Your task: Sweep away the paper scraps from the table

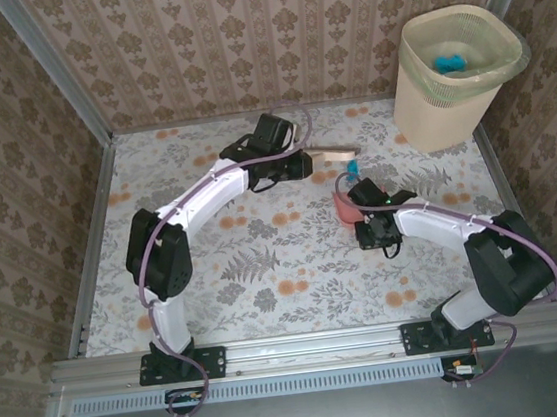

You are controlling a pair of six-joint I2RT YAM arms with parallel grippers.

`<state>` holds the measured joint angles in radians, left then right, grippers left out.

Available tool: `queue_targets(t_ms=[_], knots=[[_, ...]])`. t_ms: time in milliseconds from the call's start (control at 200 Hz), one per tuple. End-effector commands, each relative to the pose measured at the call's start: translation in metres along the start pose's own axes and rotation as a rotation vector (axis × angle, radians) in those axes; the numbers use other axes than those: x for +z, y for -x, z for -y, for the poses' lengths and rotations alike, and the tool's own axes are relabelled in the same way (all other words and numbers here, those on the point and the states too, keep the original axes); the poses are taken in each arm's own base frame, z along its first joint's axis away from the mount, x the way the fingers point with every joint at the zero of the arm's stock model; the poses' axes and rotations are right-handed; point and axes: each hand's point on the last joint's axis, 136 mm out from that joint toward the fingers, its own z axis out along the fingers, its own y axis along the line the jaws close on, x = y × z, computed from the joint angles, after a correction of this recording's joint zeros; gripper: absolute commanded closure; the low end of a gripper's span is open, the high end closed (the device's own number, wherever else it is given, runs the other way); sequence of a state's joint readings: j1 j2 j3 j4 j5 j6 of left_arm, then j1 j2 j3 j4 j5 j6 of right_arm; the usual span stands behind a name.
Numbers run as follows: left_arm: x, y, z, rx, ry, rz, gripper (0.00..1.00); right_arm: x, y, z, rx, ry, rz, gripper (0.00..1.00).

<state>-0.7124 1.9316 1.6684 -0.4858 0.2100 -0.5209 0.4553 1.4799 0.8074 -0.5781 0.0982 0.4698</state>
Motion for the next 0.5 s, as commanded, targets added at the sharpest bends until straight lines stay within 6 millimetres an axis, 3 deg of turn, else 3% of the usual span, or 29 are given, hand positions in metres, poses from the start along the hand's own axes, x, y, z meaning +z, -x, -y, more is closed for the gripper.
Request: queue_targets(t_ms=[0, 315, 495], knots=[[-0.005, 0.013, 0.011, 0.047, -0.01, 0.036, 1.0, 0.008, -0.012, 0.006, -0.014, -0.027, -0.067, 1.0], [0.012, 0.011, 0.009, 0.054, 0.005, 0.001, 1.0, -0.008, -0.007, 0.008, 0.012, 0.021, 0.06, 1.0], [0.018, 0.007, 0.011, 0.062, 0.013, -0.026, 1.0, -0.007, -0.005, 0.007, 0.009, 0.019, 0.054, 1.0]])
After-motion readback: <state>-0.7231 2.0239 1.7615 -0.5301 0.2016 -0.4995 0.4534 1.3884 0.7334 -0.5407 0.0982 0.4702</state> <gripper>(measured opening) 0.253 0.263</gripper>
